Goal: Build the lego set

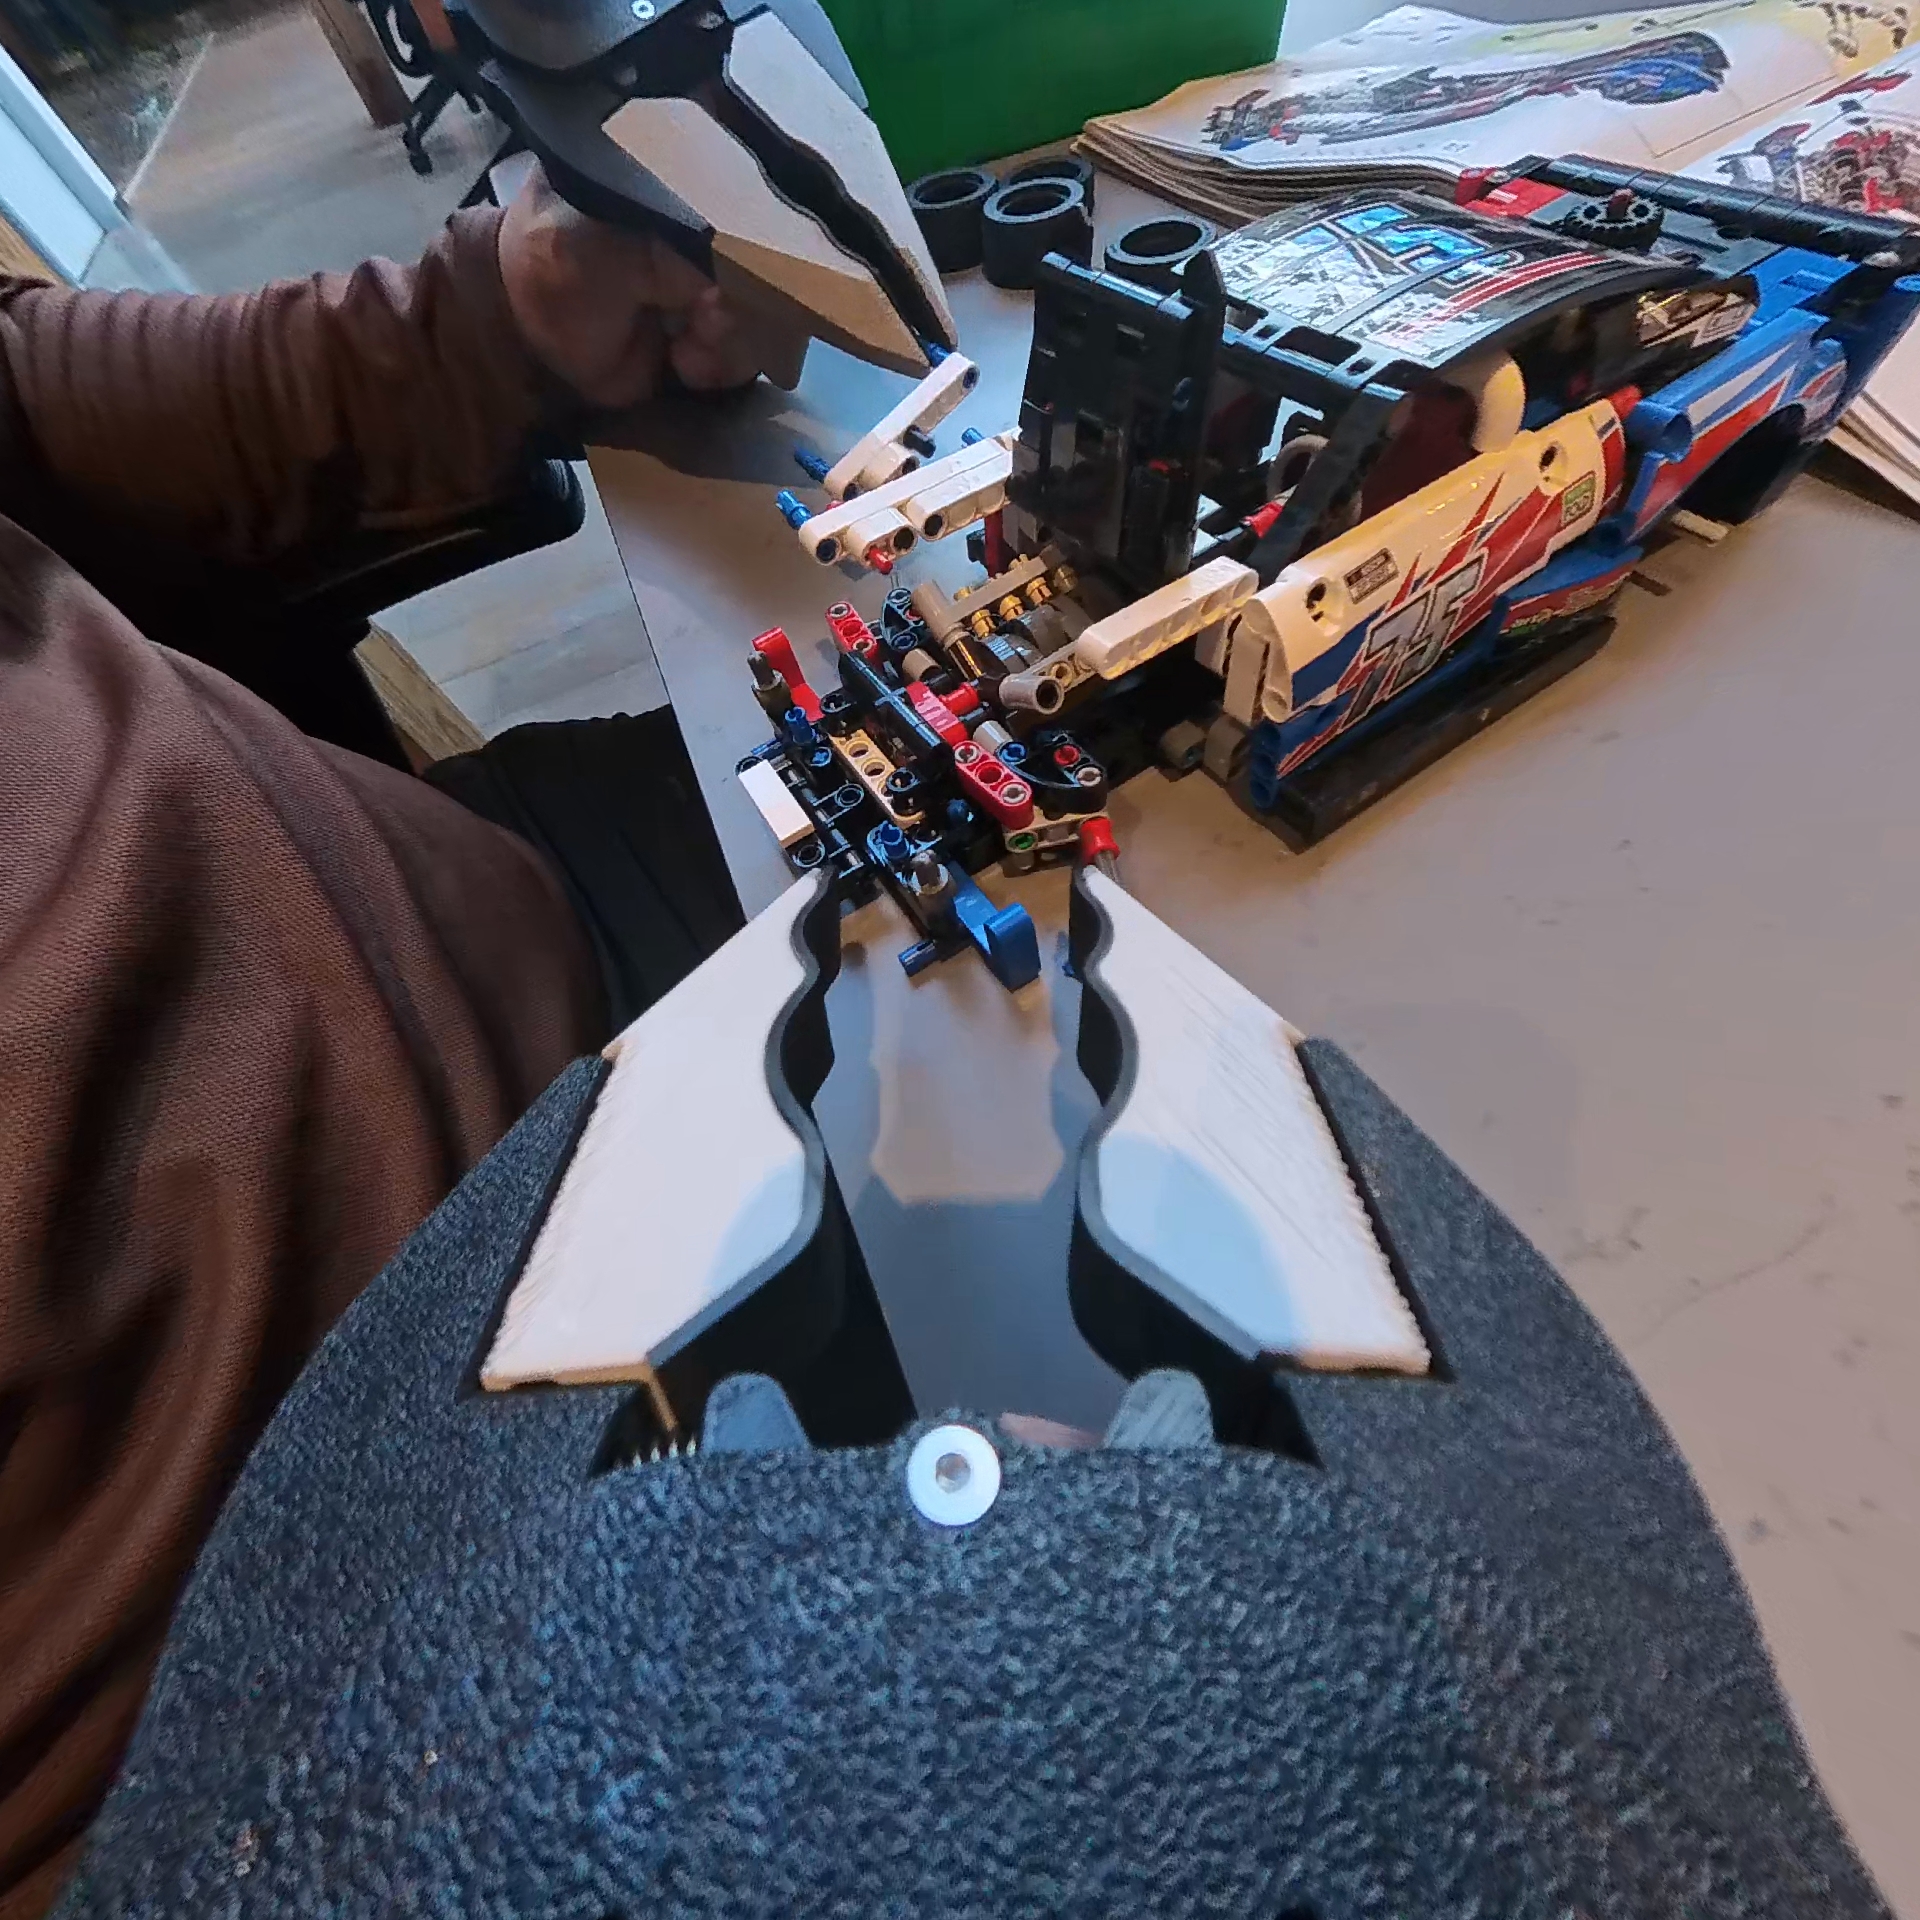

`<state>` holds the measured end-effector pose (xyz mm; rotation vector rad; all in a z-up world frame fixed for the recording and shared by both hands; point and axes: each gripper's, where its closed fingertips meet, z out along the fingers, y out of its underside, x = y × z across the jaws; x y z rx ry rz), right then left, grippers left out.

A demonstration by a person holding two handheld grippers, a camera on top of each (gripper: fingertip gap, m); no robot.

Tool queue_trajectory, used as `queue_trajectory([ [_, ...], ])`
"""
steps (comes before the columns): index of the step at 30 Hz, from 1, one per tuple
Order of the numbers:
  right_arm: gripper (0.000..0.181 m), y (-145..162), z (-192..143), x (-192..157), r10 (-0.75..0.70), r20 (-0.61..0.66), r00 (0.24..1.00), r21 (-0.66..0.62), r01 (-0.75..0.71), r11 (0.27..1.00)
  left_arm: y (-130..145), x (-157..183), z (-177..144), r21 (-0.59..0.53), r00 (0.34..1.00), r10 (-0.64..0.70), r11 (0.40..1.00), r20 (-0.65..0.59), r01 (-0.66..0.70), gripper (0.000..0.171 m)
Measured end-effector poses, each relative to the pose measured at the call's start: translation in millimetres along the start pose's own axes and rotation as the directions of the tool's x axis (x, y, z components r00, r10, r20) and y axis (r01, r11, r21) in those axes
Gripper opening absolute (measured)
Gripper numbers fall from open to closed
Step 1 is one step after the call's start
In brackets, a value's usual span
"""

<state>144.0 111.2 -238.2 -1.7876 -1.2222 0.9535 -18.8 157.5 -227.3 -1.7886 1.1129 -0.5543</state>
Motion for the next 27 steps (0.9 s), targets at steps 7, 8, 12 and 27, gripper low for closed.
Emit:
queue_trajectory([
  [7,0.044,0,0,0,-0.003,-0.005,1.000,-0.003,0.003,1.000,0,0,0,-0.002,1.000,-0.001,1.000,0.002,0.001,0.002],
  [8,0.044,1,0,0,-0.004,-0.005,1.000,-0.005,0.004,1.000,0,0,0,-0.002,1.000,-0.002,1.000,0.002,0.002,0.002],
  [12,0.044,2,1,0,-0.006,-0.006,1.000,-0.013,0.006,1.000,0,-1,0,-0.002,1.000,-0.004,1.000,0.003,0.004,0.002],
  [27,0.043,3,1,1,-0.001,-0.010,1.000,-0.019,0.001,1.000,6,-15,4,-0.044,0.996,-0.053,0.997,0.071,0.056,0.011],
])
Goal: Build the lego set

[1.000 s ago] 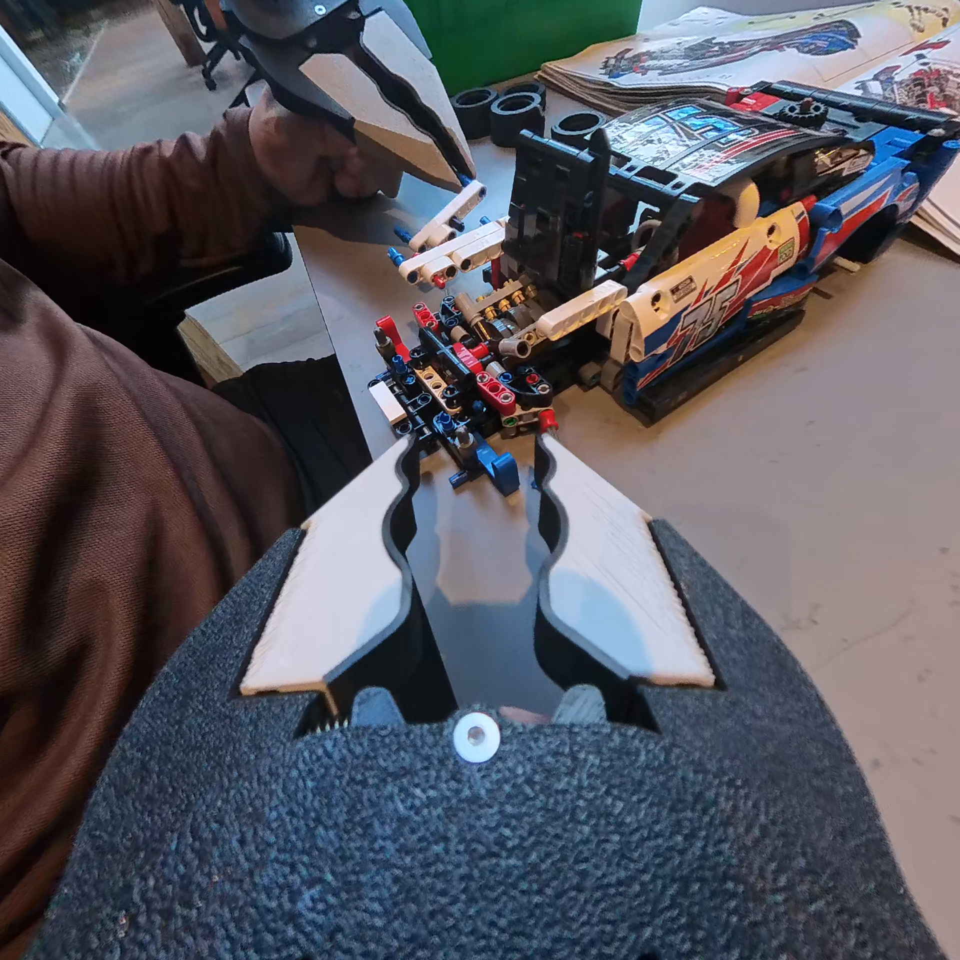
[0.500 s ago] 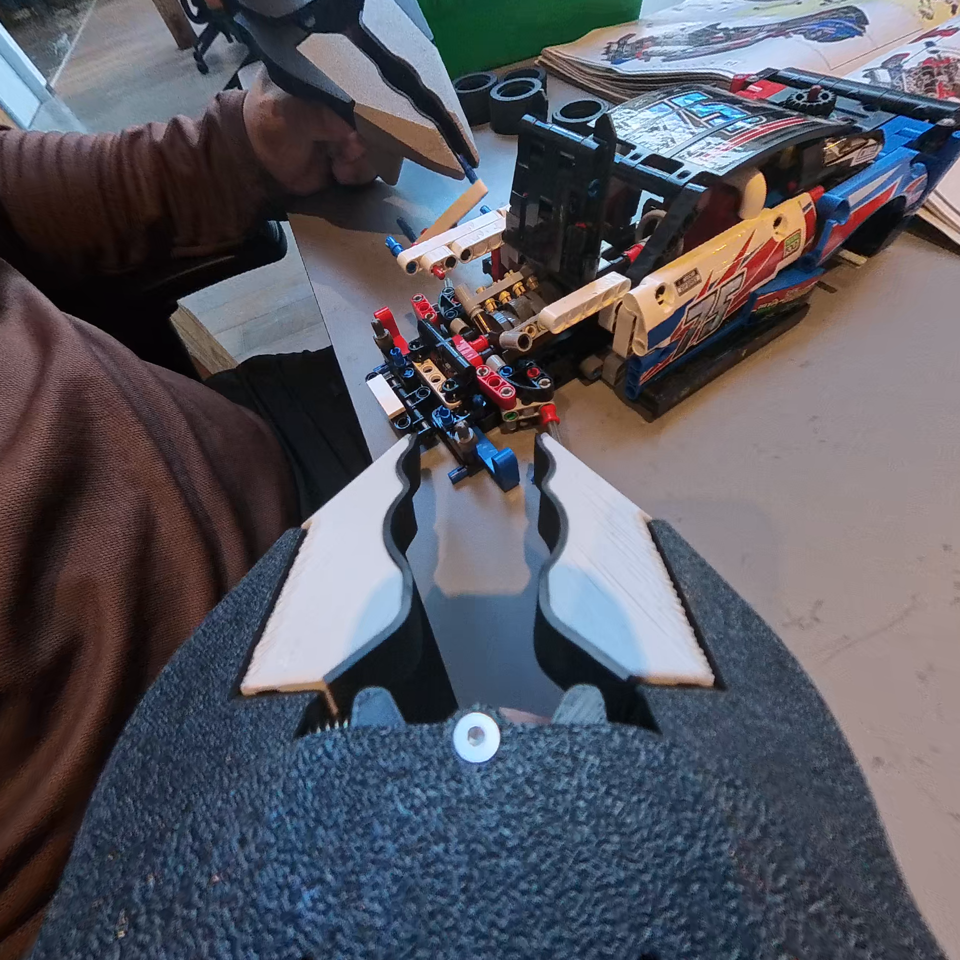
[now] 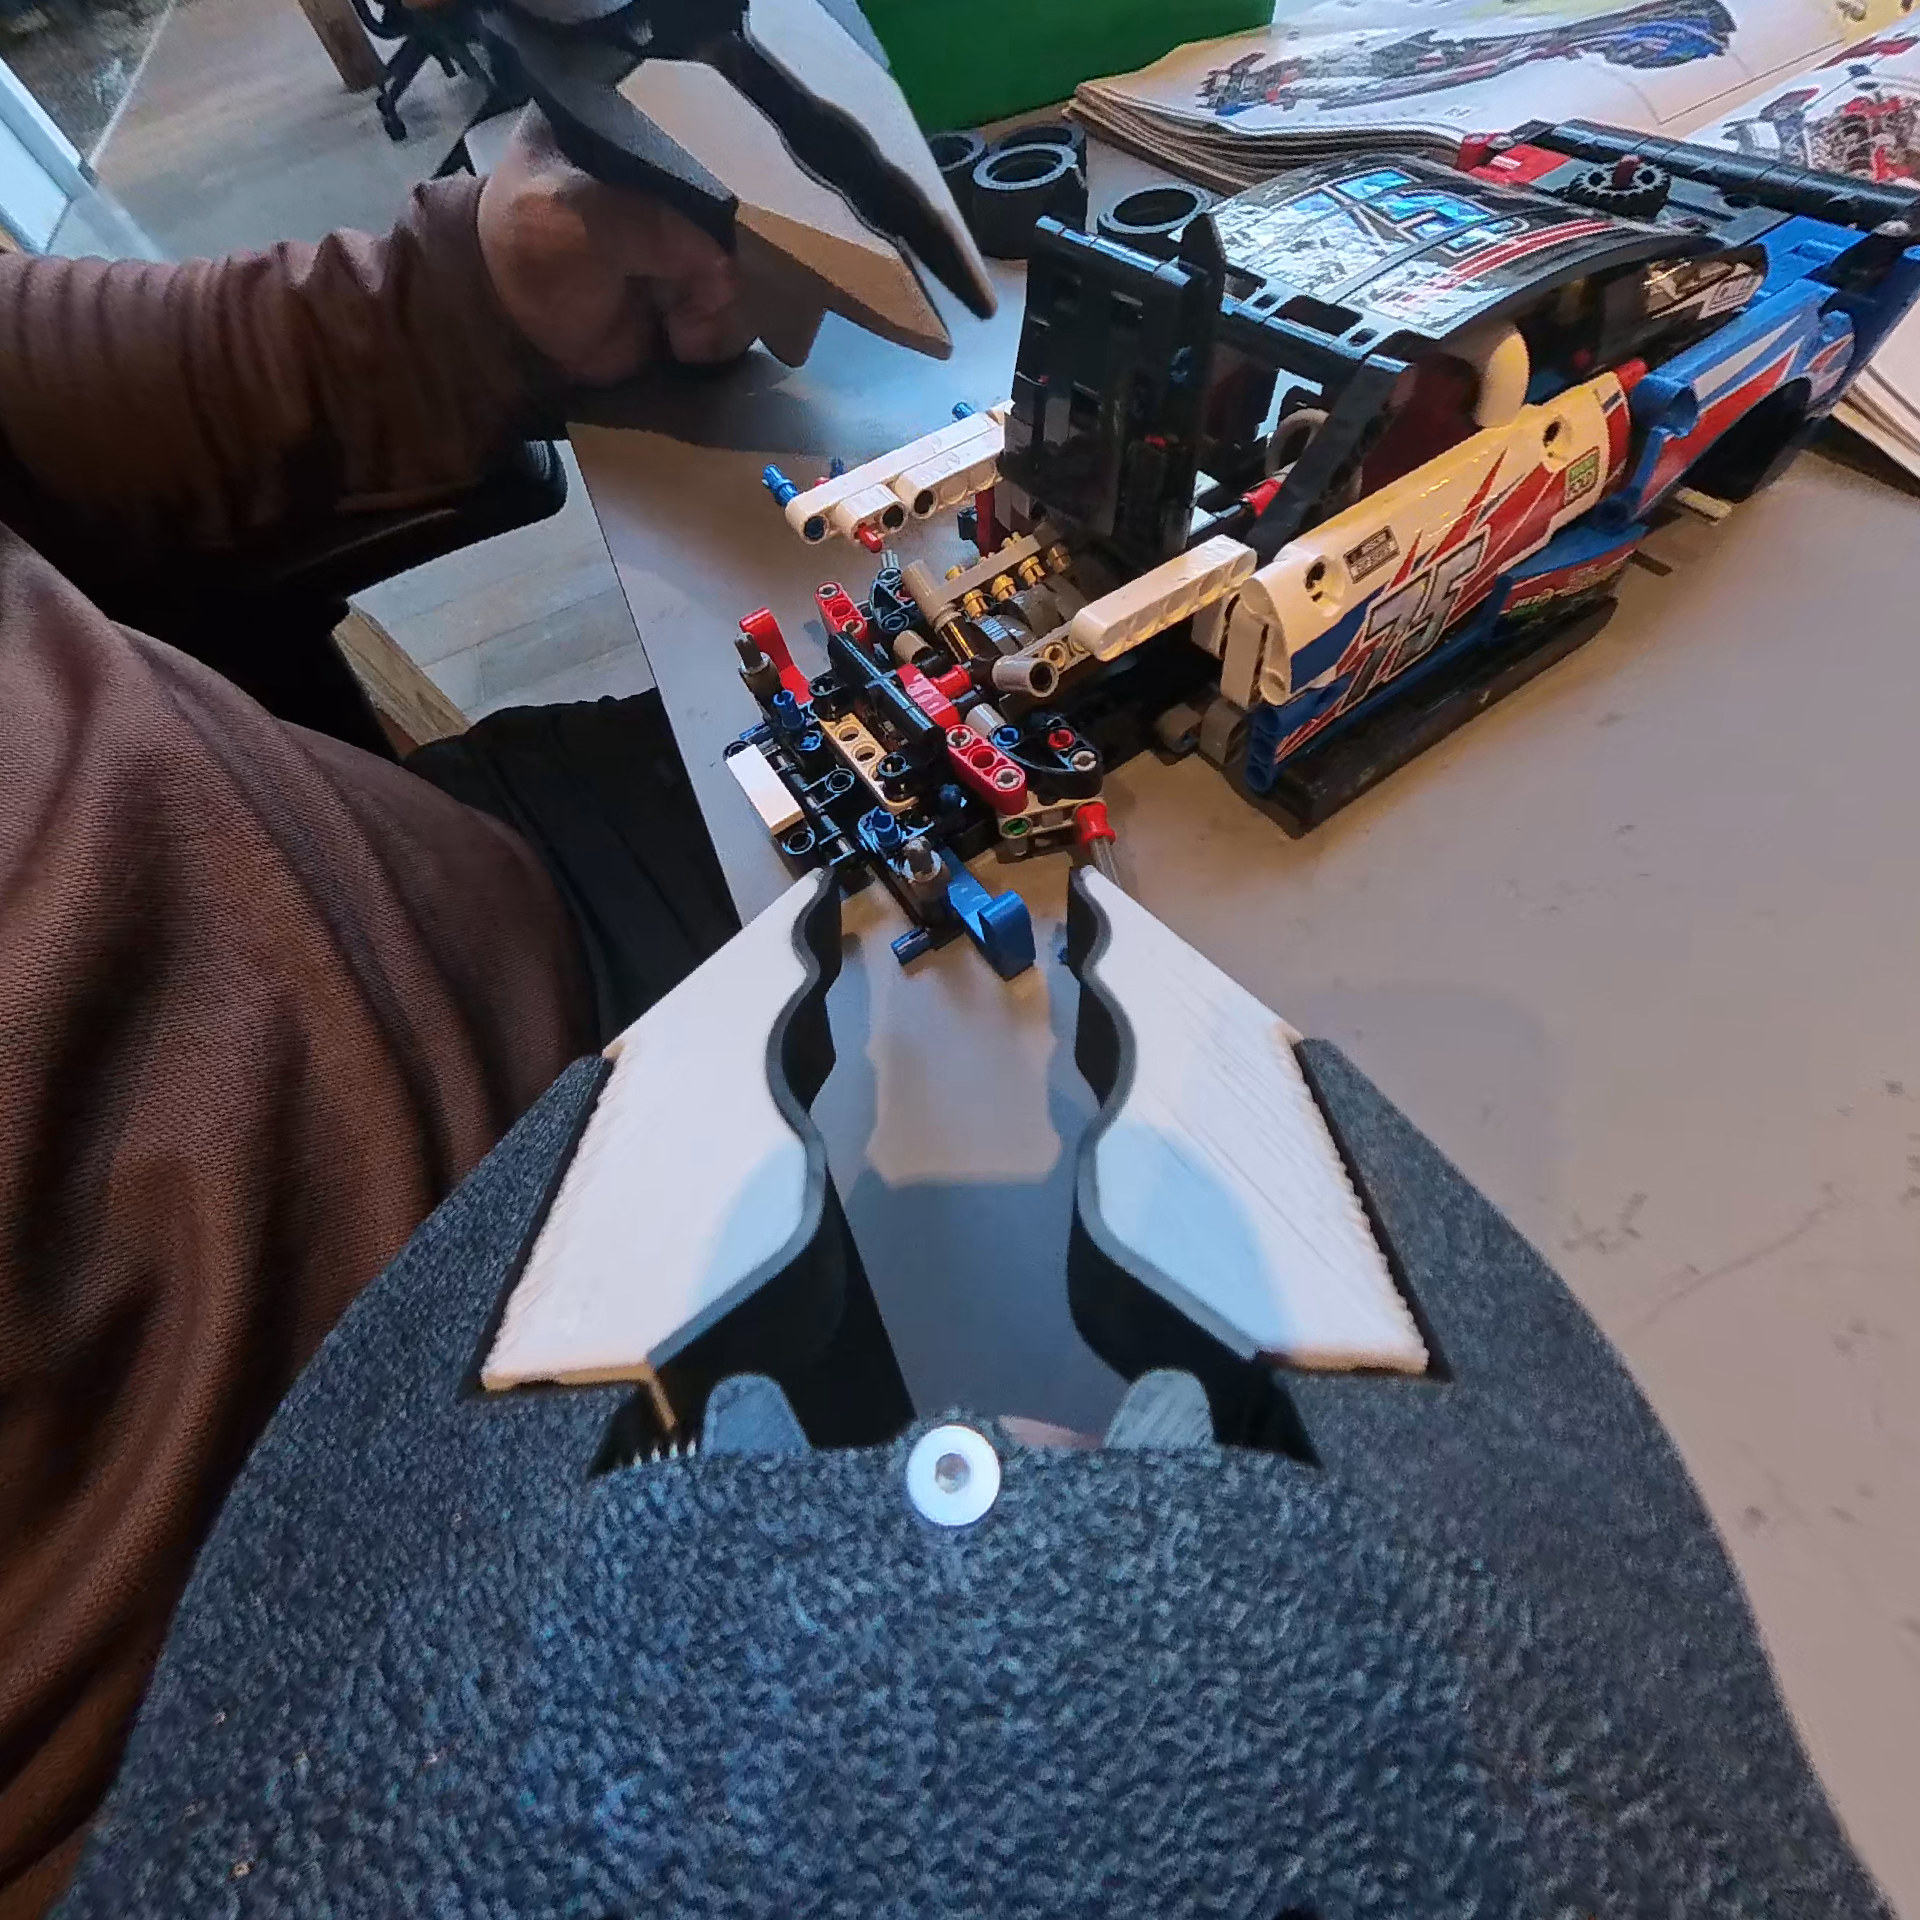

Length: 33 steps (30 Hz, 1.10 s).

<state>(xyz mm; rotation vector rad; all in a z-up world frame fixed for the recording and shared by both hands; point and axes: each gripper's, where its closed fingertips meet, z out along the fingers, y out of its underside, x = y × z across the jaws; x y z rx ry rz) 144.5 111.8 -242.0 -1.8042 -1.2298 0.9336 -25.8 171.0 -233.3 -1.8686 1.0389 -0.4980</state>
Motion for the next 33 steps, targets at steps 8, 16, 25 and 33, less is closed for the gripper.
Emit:
queue_trajectory([
  [8,0.043,0.6,-0.7,0.8,0.001,-0.003,1.000,-0.002,-0.001,1.000,-2.5,-8.3,-3.1,0.026,0.999,-0.044,0.999,0.027,0.043,0.015],
  [16,0.043,1.0,0.0,1.5,0.012,-0.001,1.000,-0.006,-0.012,1.000,1.1,-4.0,0.4,-0.008,0.999,0.005,1.000,0.032,-0.004,0.014],
  [25,0.043,1.0,-0.2,1.2,0.003,-0.003,1.000,-0.005,-0.003,1.000,0.2,-4.1,-0.4,0.000,1.000,-0.001,1.000,0.029,0.001,0.013],
  [33,0.043,1.5,-0.1,0.8,-0.003,-0.003,1.000,-0.007,0.002,1.000,0.5,-3.5,0.1,-0.003,1.000,0.002,1.000,0.026,-0.002,0.013],
])
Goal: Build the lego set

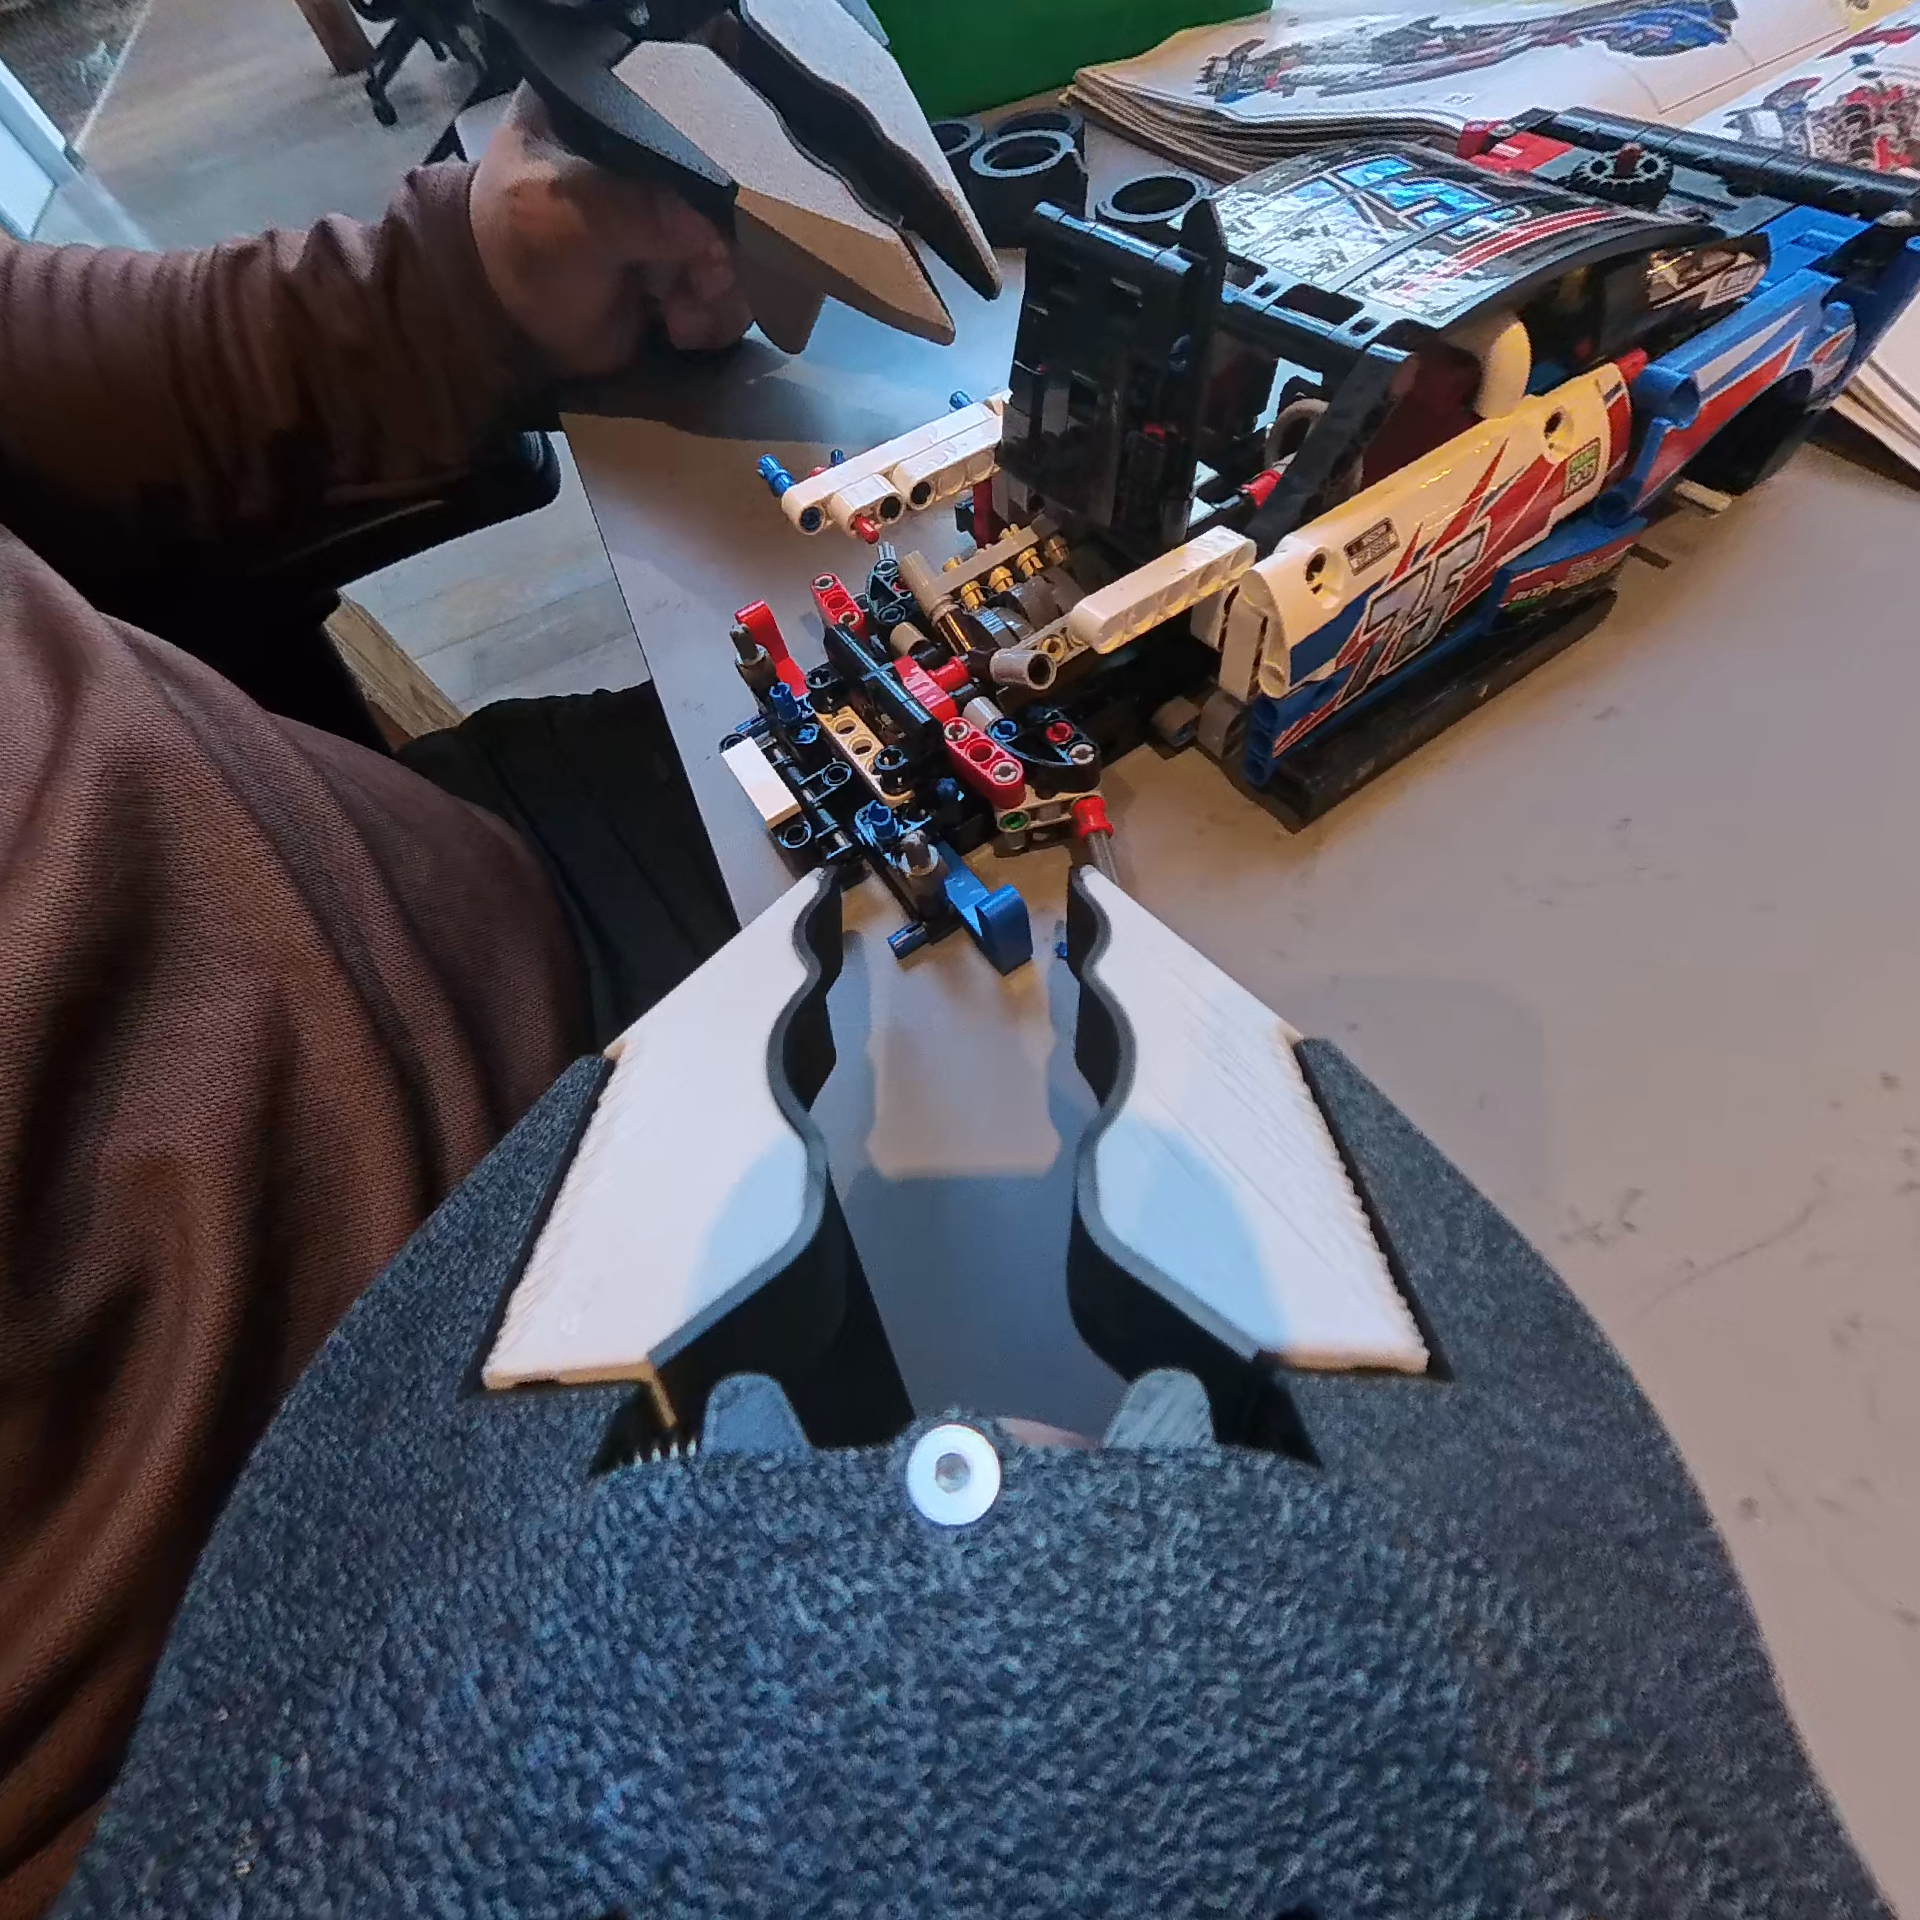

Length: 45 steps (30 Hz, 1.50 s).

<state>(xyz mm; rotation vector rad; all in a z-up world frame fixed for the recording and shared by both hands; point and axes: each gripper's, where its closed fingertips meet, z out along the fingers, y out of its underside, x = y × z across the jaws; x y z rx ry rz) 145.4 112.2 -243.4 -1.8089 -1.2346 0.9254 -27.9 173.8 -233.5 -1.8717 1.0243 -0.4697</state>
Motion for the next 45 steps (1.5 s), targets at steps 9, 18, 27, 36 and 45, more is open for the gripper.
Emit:
queue_trajectory([
  [9,0.043,0,0,0,-0.001,0.000,1.000,0.001,0.001,1.000,0,1,0,-0.002,1.000,0.005,1.000,-0.001,-0.005,0.013],
  [18,0.043,0,0,-1,0.001,0.006,1.000,-0.001,-0.001,1.000,0,0,0,-0.003,1.000,0.003,1.000,-0.002,-0.003,0.013],
  [27,0.043,1,1,-2,-0.003,0.006,1.000,-0.007,0.003,1.000,0,0,1,-0.005,1.000,0.002,1.000,-0.001,-0.002,0.013],
  [36,0.042,1,1,-2,-0.005,0.005,1.000,-0.006,0.005,1.000,0,1,0,0.001,1.000,0.003,1.000,-0.011,-0.003,0.014],
  [45,0.042,0,2,-3,-0.023,-0.002,1.000,-0.007,0.023,1.000,30,7,3,-0.180,0.989,0.127,0.974,-0.076,-0.138,0.022],
])
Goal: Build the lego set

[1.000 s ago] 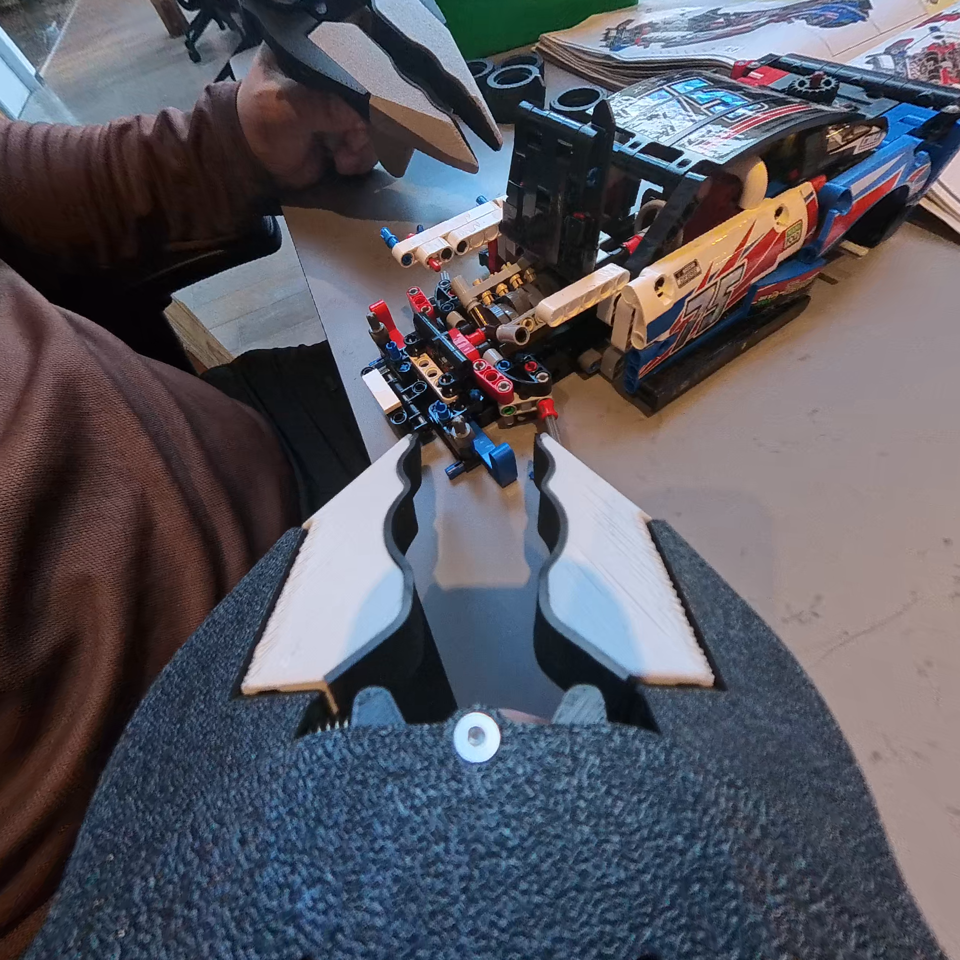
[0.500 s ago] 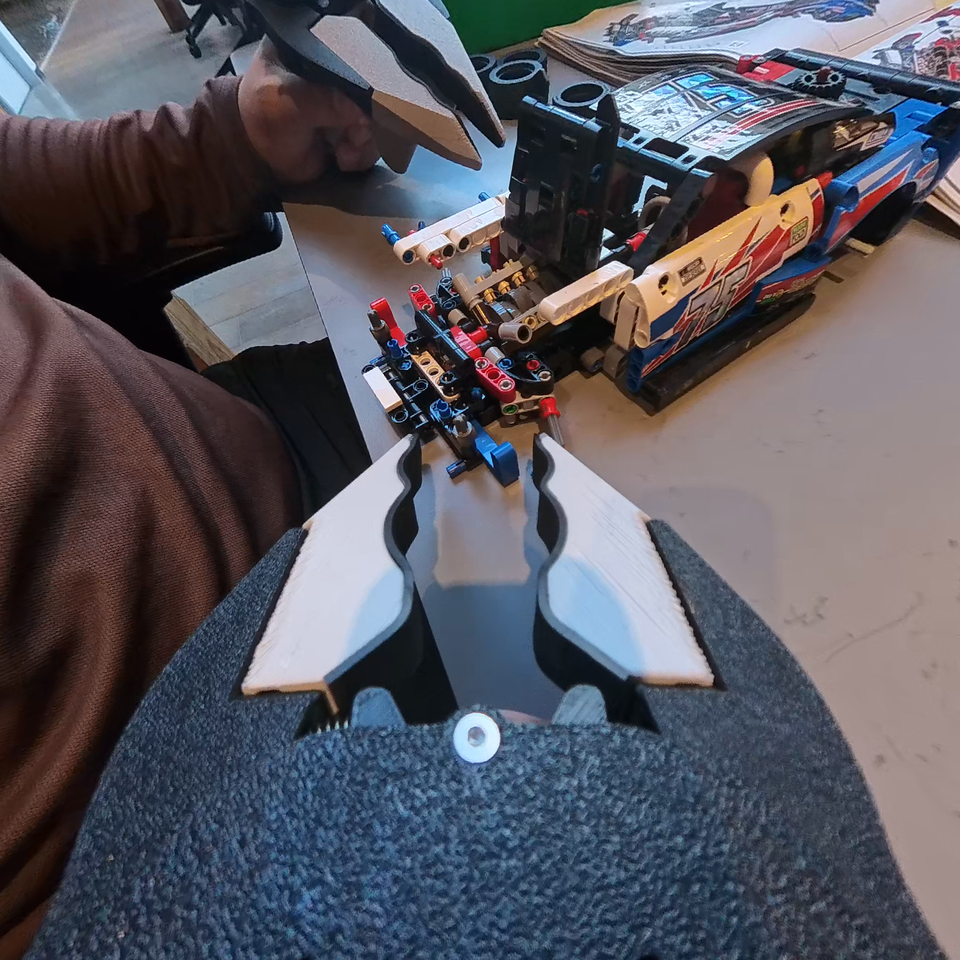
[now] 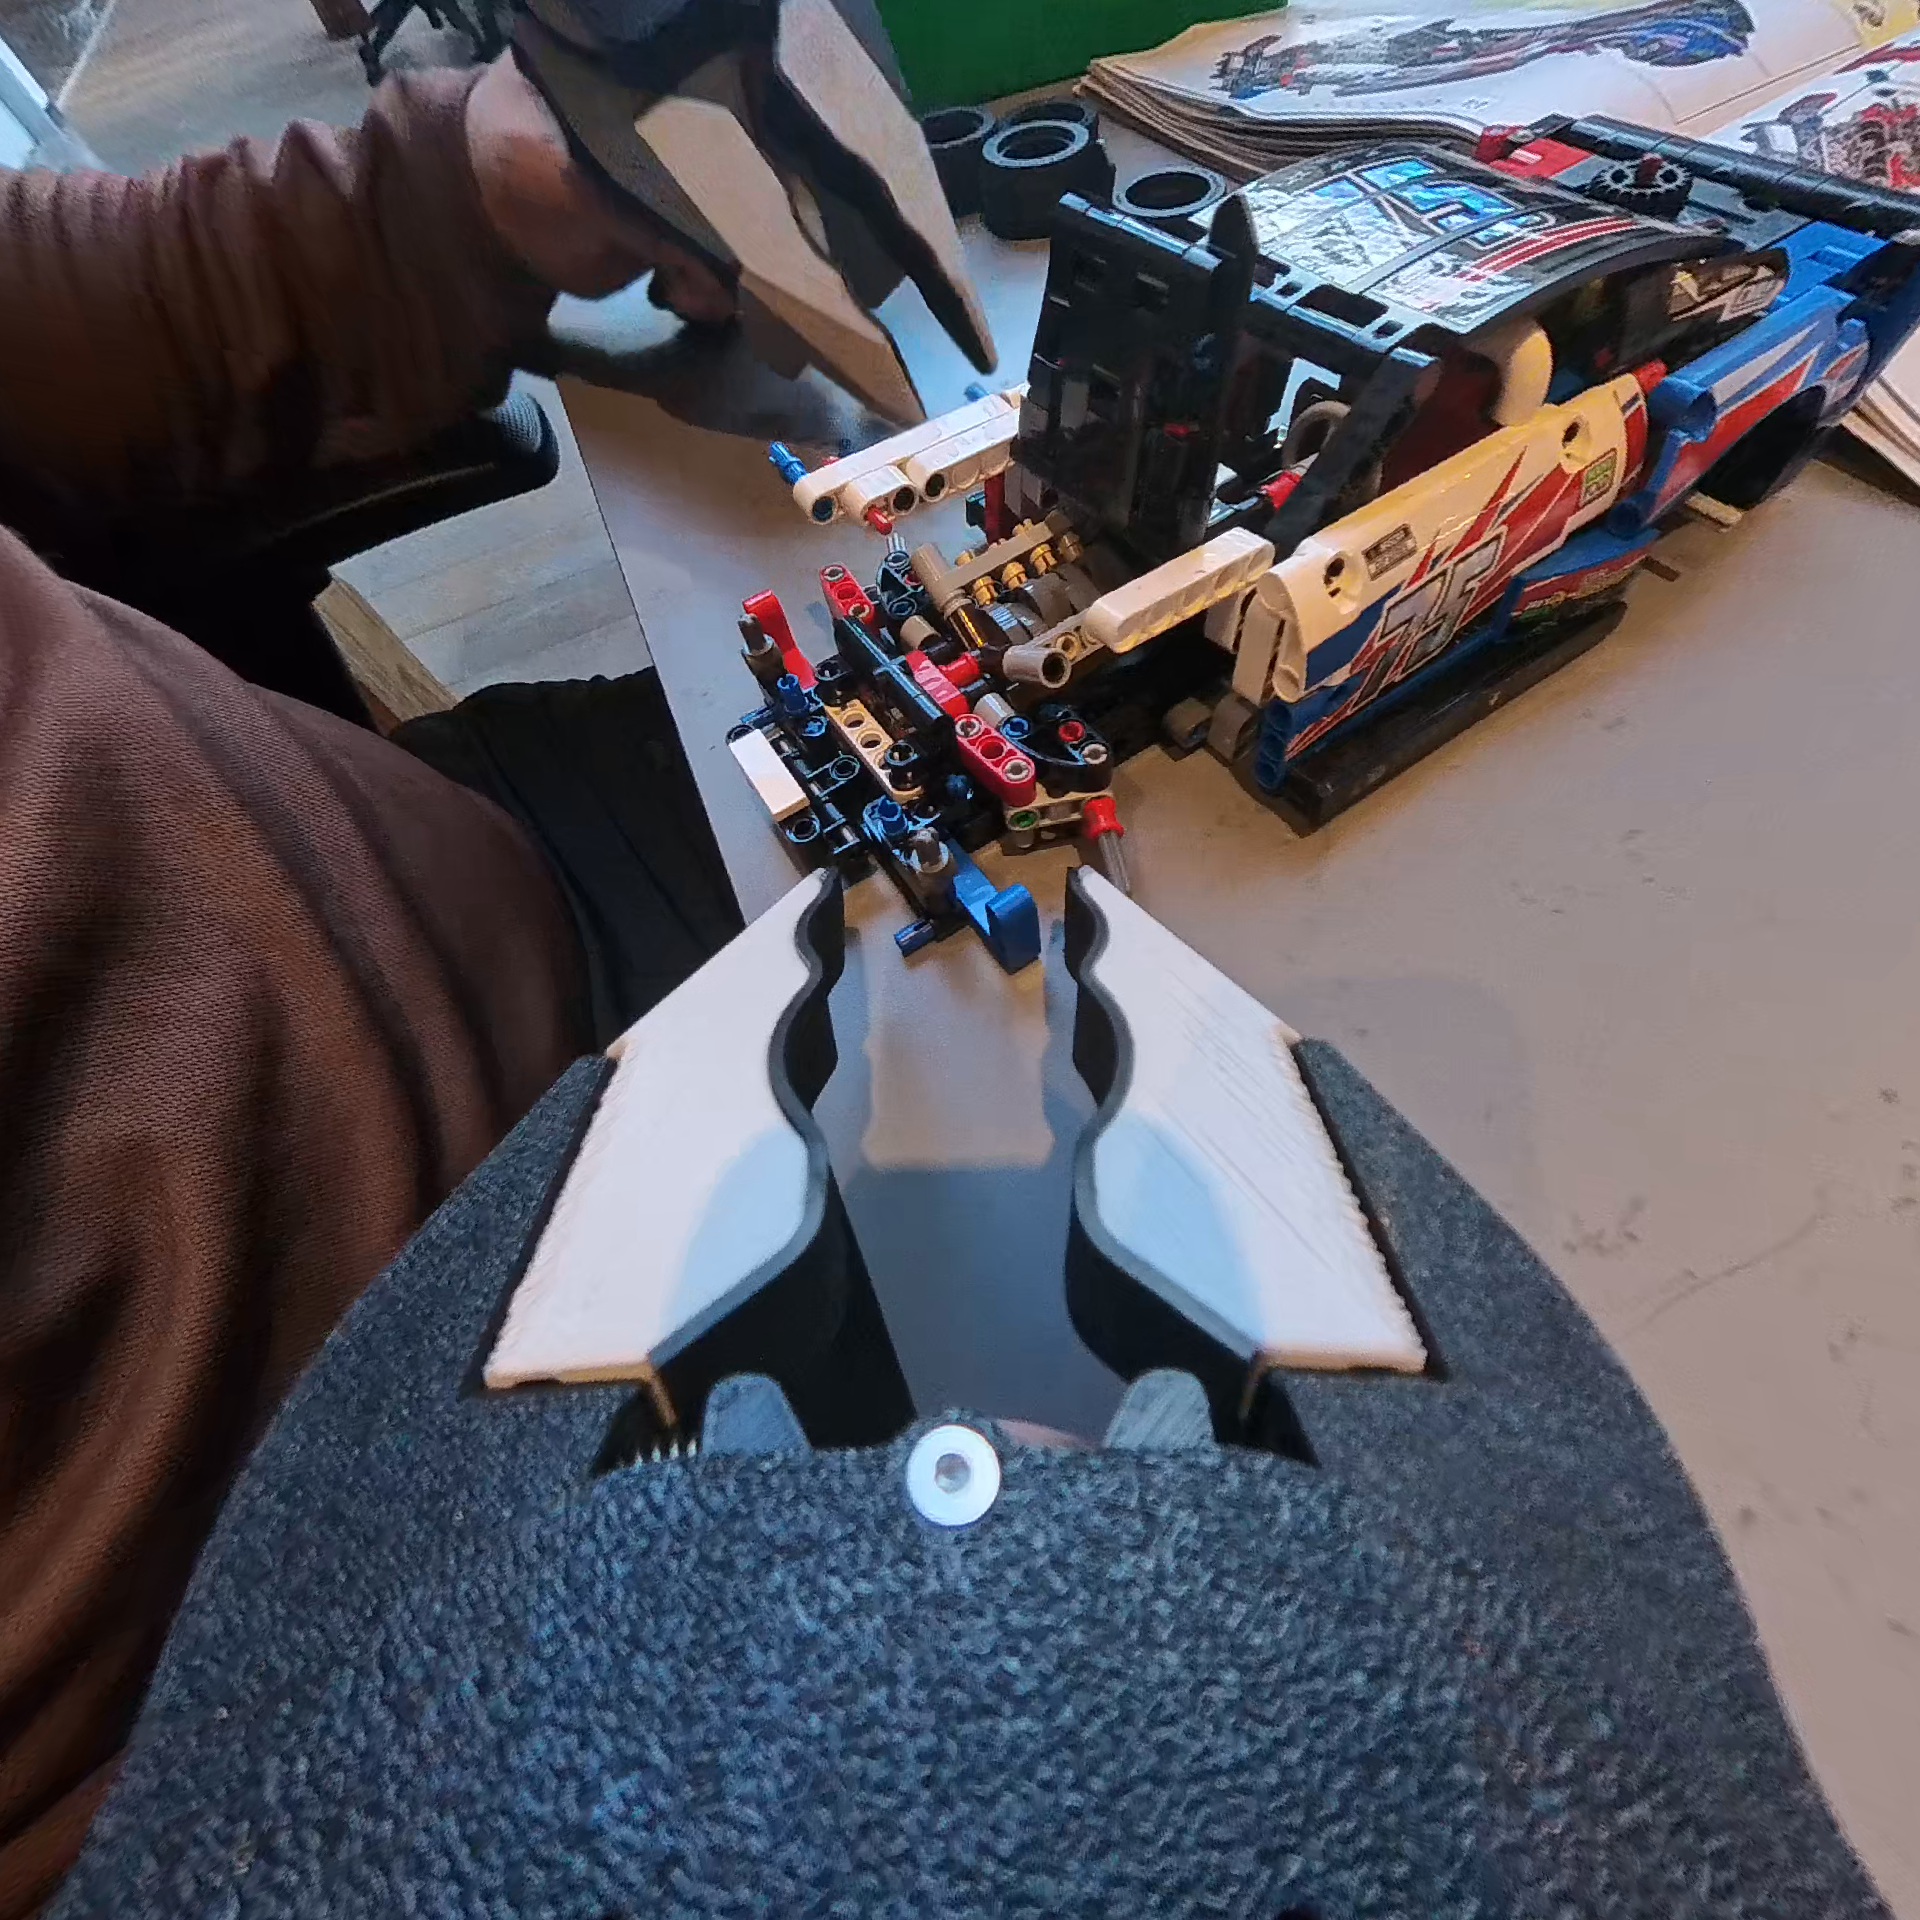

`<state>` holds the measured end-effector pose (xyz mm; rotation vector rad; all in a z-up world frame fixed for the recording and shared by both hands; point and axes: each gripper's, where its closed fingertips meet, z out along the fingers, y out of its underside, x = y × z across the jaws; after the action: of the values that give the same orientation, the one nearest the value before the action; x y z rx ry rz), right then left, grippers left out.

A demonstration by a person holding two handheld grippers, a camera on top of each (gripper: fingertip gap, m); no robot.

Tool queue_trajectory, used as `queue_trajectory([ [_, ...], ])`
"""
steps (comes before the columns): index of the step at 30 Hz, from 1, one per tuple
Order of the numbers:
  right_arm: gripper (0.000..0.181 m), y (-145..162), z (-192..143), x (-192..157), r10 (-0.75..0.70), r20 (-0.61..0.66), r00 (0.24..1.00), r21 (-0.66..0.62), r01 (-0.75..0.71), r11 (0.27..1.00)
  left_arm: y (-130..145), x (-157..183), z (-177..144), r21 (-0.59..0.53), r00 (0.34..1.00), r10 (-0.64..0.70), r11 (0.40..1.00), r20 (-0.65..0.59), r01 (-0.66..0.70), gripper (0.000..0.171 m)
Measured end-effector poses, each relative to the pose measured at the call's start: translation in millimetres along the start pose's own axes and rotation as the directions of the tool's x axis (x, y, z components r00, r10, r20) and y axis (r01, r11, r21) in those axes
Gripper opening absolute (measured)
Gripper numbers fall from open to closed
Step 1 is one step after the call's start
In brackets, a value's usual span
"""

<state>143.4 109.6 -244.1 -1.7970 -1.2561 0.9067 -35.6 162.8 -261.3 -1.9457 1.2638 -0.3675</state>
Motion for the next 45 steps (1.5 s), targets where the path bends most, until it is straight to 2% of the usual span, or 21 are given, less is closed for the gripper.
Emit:
queue_trajectory([
  [1,0.042,0,0,0,-0.002,0.001,1.000,0.001,0.002,1.000,5,-2,1,-0.041,0.998,0.060,0.997,0.017,-0.059,0.023],
  [4,0.042,0,0,-2,-0.009,0.003,1.000,0.001,0.009,1.000,-1,-9,1,-0.068,0.975,0.214,0.975,0.052,-0.210,0.022],
  [6,0.042,0,0,-2,-0.015,0.001,1.000,0.000,0.015,1.000,-2,-8,5,-0.109,0.964,0.266,0.958,0.004,-0.264,0.028],
  [10,0.042,0,-1,-3,-0.023,-0.002,1.000,0.000,0.023,1.000,-3,3,13,-0.124,0.956,0.249,0.955,-0.152,-0.269,0.007],
  [11,0.042,0,-1,-4,-0.024,-0.003,1.000,0.002,0.024,1.000,-3,3,15,-0.124,0.957,0.240,0.957,-0.163,-0.262,0.001],
  [13,0.042,-2,-2,-4,-0.022,-0.005,1.000,0.011,0.022,1.000,-3,3,15,-0.127,0.963,0.222,0.962,-0.152,-0.242,0.001],
  [16,0.042,-6,-6,-7,-0.016,-0.003,1.000,0.036,0.016,0.999,-1,0,12,-0.116,0.987,0.148,0.981,-0.064,-0.155,0.000],
  [18,0.041,-10,-7,-10,-0.013,0.003,1.000,0.052,0.013,0.999,5,-7,6,-0.109,0.997,0.064,0.992,0.049,-0.059,0.000],
  [23,0.041,-19,1,-31,-0.005,0.053,0.999,0.073,0.001,0.997,21,-21,-26,-0.067,0.938,-0.053,0.994,0.342,0.081,0.001],
  [26,0.041,-27,13,-45,-0.015,0.076,0.997,0.073,0.009,0.997,-4,-16,-47,0.077,0.912,-0.120,0.992,0.392,0.097,0.001],
  [30,0.042,-48,18,-62,-0.014,0.095,0.995,0.123,0.002,0.992,-67,9,-70,0.319,0.927,-0.112,0.948,0.357,-0.008,0.001],
  [32,0.041,-63,12,-76,0.014,0.155,0.988,0.181,-0.043,0.983,-102,27,-80,0.443,0.939,-0.058,0.890,0.340,-0.106,0.001],
  [34,0.041,-77,5,-88,0.061,0.253,0.966,0.230,-0.122,0.965,-133,51,-88,0.570,0.949,0.000,0.799,0.316,-0.191,0.001],
  [36,0.039,-91,-3,-96,0.128,0.388,0.913,0.266,-0.244,0.932,-154,73,-86,0.618,0.953,0.072,0.746,0.293,-0.246,0.000],
  [40,0.041,-115,-34,-108,0.176,0.675,0.717,0.288,-0.476,0.831,-177,107,-78,0.676,0.952,0.175,0.673,0.251,-0.302,0.001],
  [42,0.038,-116,-45,-112,0.156,0.747,0.646,0.272,-0.512,0.815,-184,114,-77,0.705,0.957,0.179,0.648,0.227,-0.288,0.001],
  [45,0.039,-119,-50,-109,0.163,0.793,0.587,0.256,-0.564,0.785,-188,120,-71,0.710,0.952,0.187,0.634,0.244,-0.306,0.001],
])
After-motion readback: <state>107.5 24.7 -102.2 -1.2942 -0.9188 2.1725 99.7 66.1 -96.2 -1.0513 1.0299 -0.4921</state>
